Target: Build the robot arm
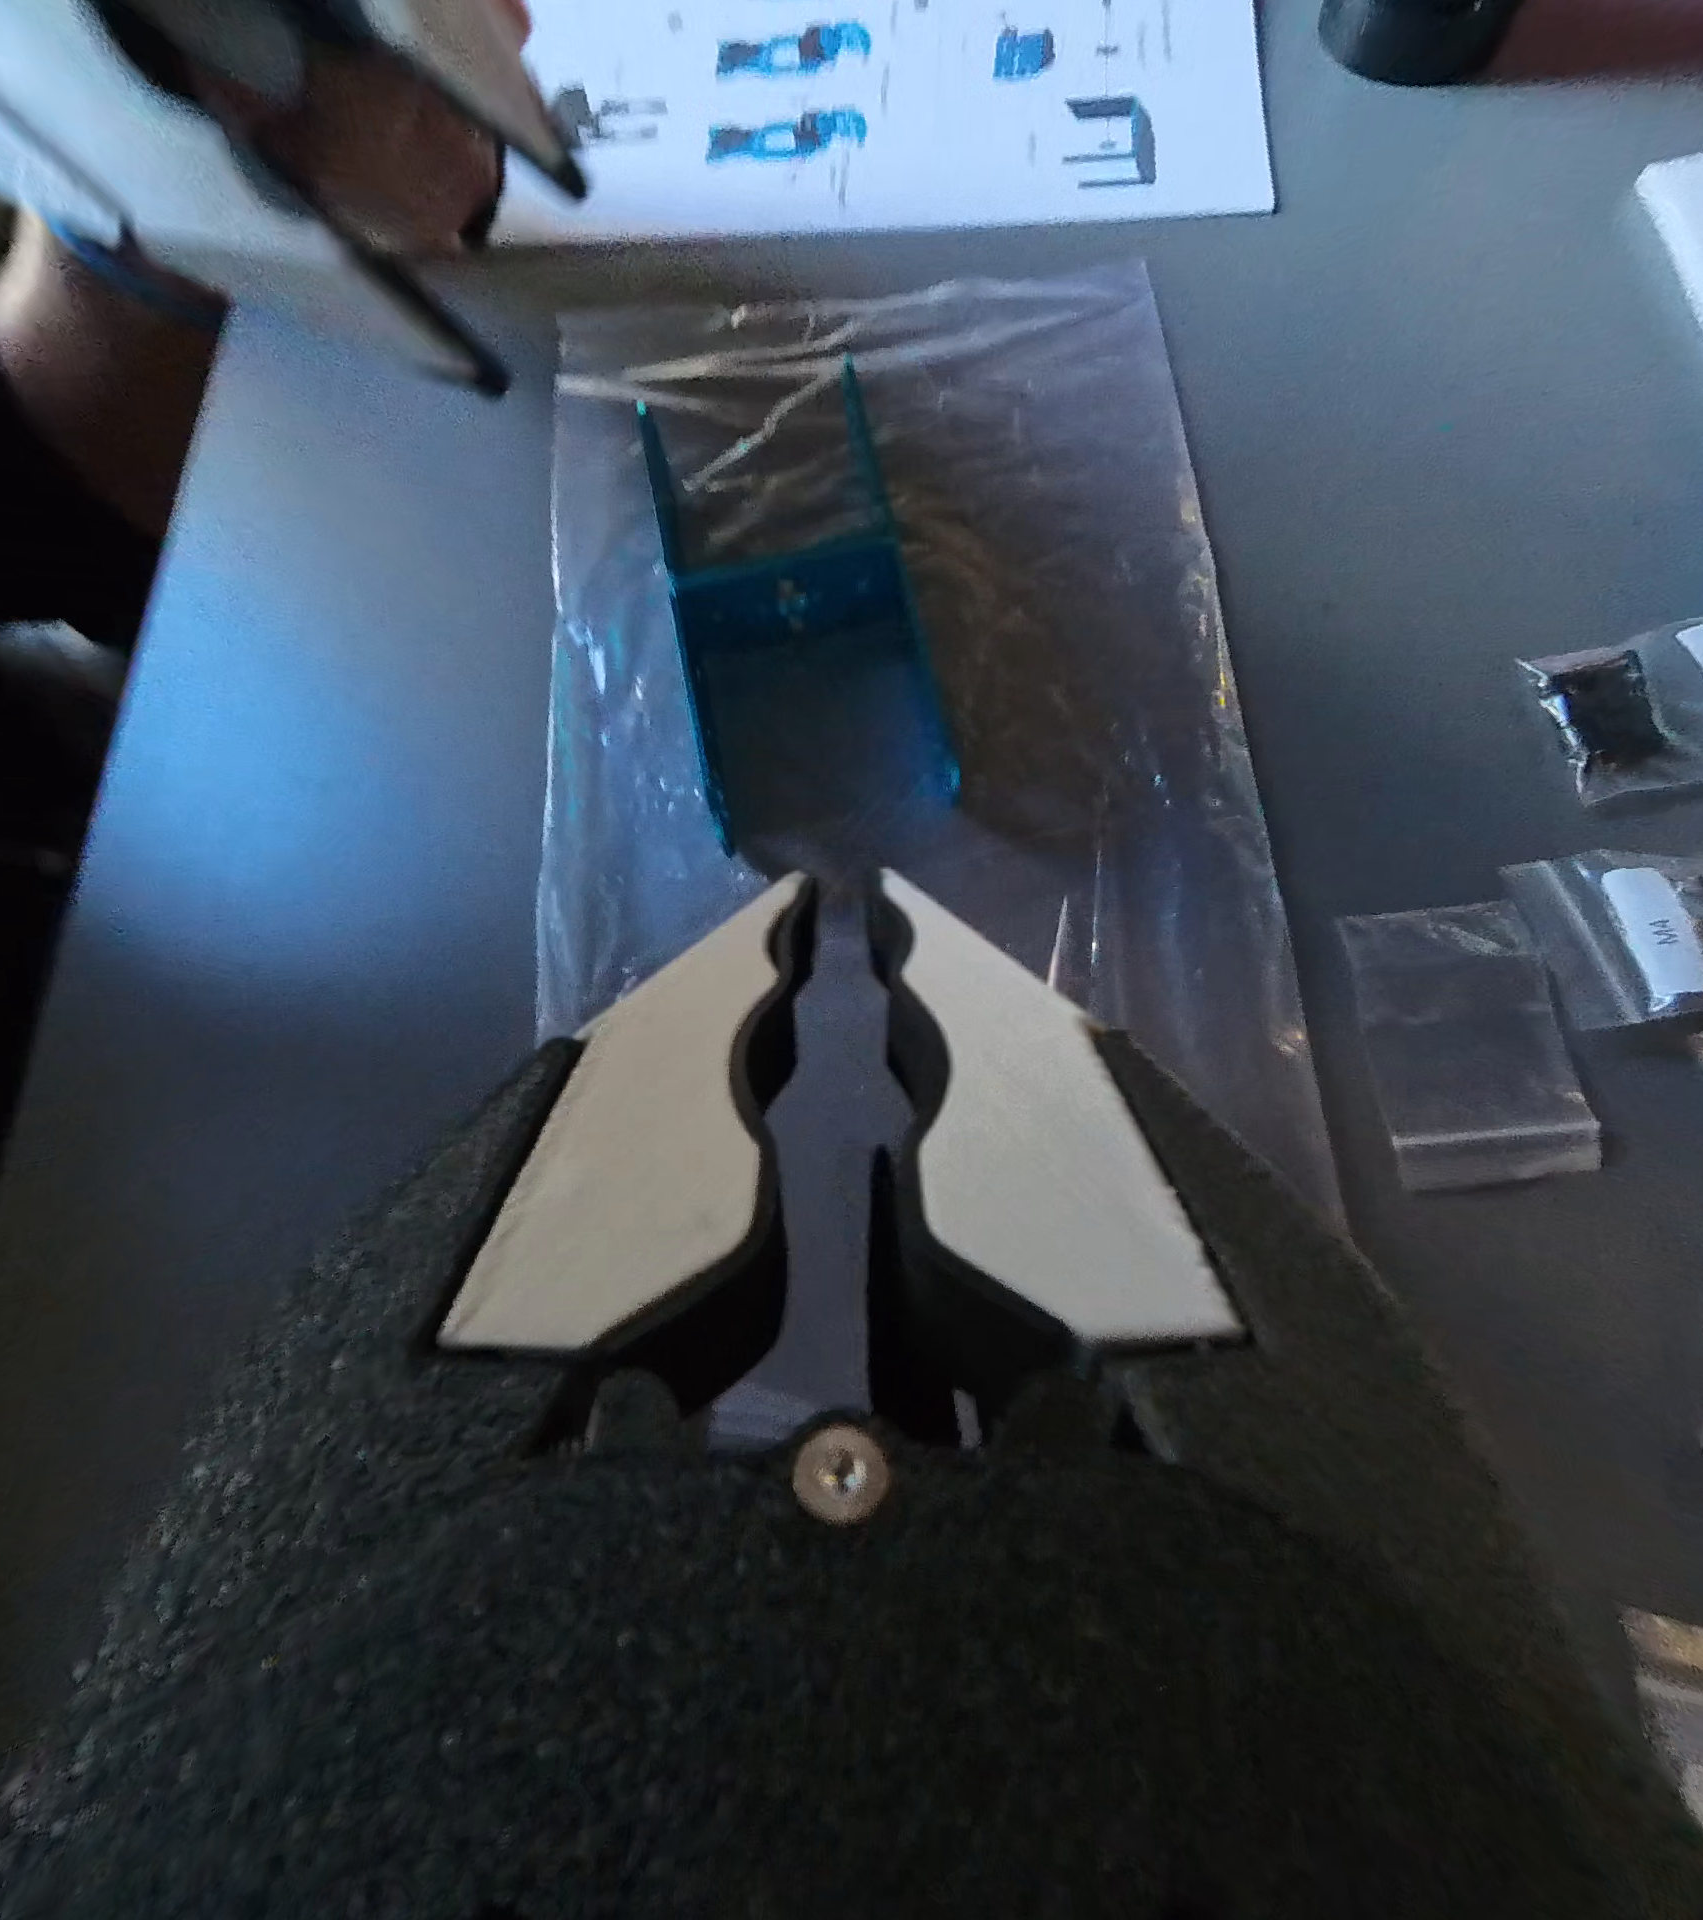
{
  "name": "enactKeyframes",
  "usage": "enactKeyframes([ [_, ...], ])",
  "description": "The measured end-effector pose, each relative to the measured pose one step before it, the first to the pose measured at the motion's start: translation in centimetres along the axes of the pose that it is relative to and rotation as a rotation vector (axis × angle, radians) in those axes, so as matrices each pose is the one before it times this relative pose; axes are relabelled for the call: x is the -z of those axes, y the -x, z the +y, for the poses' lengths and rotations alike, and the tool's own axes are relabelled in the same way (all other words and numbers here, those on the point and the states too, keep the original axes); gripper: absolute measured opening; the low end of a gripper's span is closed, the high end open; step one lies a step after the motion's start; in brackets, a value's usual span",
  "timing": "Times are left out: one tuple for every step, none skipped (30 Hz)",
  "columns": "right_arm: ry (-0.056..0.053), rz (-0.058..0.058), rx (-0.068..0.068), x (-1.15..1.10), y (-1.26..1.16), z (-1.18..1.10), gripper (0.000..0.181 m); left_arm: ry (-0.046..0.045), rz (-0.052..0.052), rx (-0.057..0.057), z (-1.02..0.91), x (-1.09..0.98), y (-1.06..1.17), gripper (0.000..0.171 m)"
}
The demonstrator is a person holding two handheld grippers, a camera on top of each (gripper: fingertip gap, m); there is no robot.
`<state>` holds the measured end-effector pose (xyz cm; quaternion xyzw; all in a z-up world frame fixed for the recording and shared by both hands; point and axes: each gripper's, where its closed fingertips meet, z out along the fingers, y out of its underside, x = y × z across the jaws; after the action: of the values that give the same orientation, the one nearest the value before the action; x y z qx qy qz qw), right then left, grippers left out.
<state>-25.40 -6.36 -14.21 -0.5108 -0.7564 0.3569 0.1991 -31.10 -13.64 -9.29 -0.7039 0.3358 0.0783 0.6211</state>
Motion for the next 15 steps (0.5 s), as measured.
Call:
enactKeyframes([
  [0.0432,0.0074,0.0360,-0.279,0.409,0.540,0.016,0.02594,-0.0315,0.0121,0.626,-0.061,0.845,0.026],
  [0.0585,-0.0087,0.0398,-0.364,0.706,0.637,0.018,0.01065,-0.0449,0.0030,0.263,0.022,0.983,0.026],
  [0.0381,0.0193,0.0344,-0.425,0.295,0.291,0.018,-0.00232,-0.0215,0.0103,-0.027,0.056,0.547,0.025],
  [0.0293,0.0171,0.0318,-0.450,0.257,0.094,0.018,-0.00966,0.0091,0.0242,-0.222,0.058,0.041,0.025],
  [0.0328,-0.0042,0.0319,-0.385,0.505,0.088,0.011,-0.01182,0.0177,0.0202,-0.294,0.056,-0.171,0.025],
  [0.0344,0.0022,0.0277,-0.251,0.283,0.102,0.004,-0.01067,0.0045,0.0026,-0.280,0.020,-0.100,0.025],
  [0.0492,0.0197,0.0228,-0.108,-0.161,0.256,0.002,-0.00428,-0.0001,-0.0091,-0.183,-0.044,-0.085,0.025],
  [0.0559,0.0053,0.0177,-0.007,-0.157,0.245,0.004,0.00328,0.0024,-0.0102,-0.039,-0.093,-0.130,0.025],
  [0.0556,-0.0282,0.0115,0.017,0.198,0.122,0.005,0.00947,0.0068,-0.0087,0.076,-0.130,-0.157,0.025],
  [0.0604,-0.0191,0.0113,0.043,-0.072,0.097,0.005,0.00896,-0.0029,-0.0089,0.079,-0.113,0.016,0.025],
  [0.0613,-0.0145,0.0179,0.024,-0.132,0.153,0.007,0.00644,-0.0076,-0.0078,0.051,-0.071,0.123,0.026],
  [0.0622,-0.0052,0.0236,0.099,-0.266,0.196,0.010,0.00154,-0.0001,0.0013,0.012,-0.003,0.078,0.026],
  [0.0437,0.0092,0.0239,0.170,-0.478,0.025,0.012,-0.00207,0.0090,0.0122,-0.013,0.070,0.014,0.025],
  [0.0204,-0.0078,0.0254,0.141,-0.155,-0.152,0.012,-0.00495,0.0100,0.0159,-0.048,0.102,0.028,0.025],
  [0.0027,-0.0262,0.0219,0.035,0.207,-0.229,0.011,-0.00827,0.0009,0.0110,-0.089,0.156,0.134,0.025],
])
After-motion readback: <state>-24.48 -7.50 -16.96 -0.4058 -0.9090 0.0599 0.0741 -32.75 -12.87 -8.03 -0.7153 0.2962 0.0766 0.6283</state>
